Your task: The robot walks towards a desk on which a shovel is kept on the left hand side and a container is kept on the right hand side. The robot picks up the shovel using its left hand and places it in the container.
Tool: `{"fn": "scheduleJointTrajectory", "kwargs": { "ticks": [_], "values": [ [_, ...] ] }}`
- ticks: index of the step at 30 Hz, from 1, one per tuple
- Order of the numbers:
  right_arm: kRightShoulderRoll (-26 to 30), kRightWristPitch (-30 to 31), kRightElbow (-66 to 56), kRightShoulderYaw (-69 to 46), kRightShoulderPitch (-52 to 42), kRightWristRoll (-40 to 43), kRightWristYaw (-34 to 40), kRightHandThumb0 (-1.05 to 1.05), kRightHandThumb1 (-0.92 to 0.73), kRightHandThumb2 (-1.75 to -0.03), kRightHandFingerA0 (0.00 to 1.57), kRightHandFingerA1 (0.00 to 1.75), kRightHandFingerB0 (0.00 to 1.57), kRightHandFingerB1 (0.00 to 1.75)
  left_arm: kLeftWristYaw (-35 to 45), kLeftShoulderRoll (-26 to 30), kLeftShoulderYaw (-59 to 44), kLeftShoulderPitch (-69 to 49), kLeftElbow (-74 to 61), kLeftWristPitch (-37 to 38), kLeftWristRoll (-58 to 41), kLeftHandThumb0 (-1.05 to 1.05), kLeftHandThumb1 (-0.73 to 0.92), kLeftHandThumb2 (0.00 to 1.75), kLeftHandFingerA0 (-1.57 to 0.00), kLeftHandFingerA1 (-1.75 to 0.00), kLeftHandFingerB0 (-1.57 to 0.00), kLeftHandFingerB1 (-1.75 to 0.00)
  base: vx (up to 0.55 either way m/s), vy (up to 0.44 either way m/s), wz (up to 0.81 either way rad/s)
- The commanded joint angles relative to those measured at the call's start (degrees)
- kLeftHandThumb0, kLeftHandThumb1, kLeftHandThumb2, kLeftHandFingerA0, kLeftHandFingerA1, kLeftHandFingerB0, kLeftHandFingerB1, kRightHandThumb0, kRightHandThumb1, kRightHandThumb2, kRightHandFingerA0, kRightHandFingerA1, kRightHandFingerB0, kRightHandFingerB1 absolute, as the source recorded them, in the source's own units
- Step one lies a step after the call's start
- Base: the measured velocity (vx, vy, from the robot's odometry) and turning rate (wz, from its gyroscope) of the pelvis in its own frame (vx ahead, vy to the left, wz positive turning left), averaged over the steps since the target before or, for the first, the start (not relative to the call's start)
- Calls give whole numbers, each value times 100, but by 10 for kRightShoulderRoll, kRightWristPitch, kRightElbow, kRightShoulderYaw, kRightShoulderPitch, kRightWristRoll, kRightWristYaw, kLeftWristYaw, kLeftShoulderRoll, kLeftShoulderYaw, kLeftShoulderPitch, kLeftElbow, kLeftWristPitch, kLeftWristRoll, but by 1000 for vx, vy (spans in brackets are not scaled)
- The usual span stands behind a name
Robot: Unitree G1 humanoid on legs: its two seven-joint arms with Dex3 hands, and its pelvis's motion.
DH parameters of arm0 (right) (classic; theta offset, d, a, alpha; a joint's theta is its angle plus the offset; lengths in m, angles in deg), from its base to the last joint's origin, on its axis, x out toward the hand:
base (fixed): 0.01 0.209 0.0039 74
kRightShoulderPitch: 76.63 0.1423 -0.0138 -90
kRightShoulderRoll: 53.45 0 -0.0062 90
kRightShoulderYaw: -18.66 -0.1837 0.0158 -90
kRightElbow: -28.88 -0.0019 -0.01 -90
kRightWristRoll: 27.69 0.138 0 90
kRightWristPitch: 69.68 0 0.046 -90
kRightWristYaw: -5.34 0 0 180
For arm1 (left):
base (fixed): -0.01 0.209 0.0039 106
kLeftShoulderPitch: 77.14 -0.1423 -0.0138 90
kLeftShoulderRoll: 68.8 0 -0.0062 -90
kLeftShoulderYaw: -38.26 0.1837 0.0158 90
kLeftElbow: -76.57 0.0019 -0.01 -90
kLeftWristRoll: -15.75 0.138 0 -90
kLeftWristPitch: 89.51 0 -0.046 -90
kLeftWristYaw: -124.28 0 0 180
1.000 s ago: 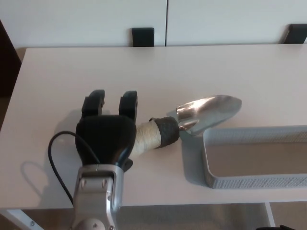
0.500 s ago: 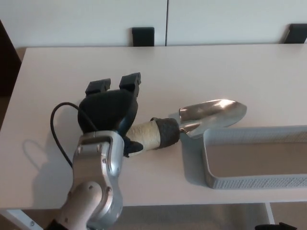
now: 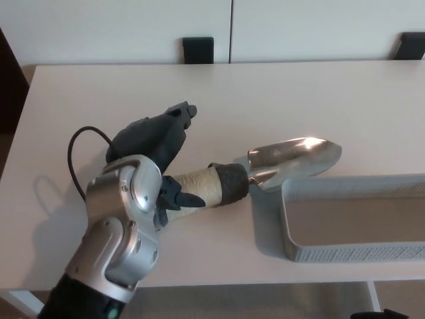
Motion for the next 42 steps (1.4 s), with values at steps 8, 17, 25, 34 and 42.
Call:
{"fn": "scheduleJointTrajectory", "kwargs": {
  "ticks": [8, 17, 25, 34, 42],
  "values": [
    [21, -2, -2, 4, 3, 1, -19, -24, -60, -58, 67, 64, 43, 50, 102, 25, 28, 48, 43, -6, -86, -57, 28, 51, -4, -33, -5, -25, 0, 0, 0],
    [26, 12, -10, 11, 6, -3, -20, -24, -60, -57, 67, 62, 45, 50, 57, 8, 49, 31, 55, -20, -84, -26, -5, 66, -5, -52, 0, -47, 0, 0, 0],
    [27, 19, -16, 11, 9, -2, -19, -23, -60, -58, 66, 61, 45, 49, 25, 0, 65, 24, 72, -41, -73, -43, 26, 56, -9, -41, -8, -29, 0, 0, 0],
    [30, 29, -37, 12, -2, -2, -22, -22, -60, -57, 65, 59, 46, 49, -38, 16, 124, 15, 112, -25, -29, -46, 29, 56, -24, -42, -15, -32, 0, 0, 0],
    [31, 39, -37, 12, 5, -1, -24, -24, -60, -58, 65, 59, 48, 49, -81, 69, 196, -9, 119, 25, 19, -32, 35, 55, -84, -61, -20, -32, 0, 0, 0]
  ]
}}
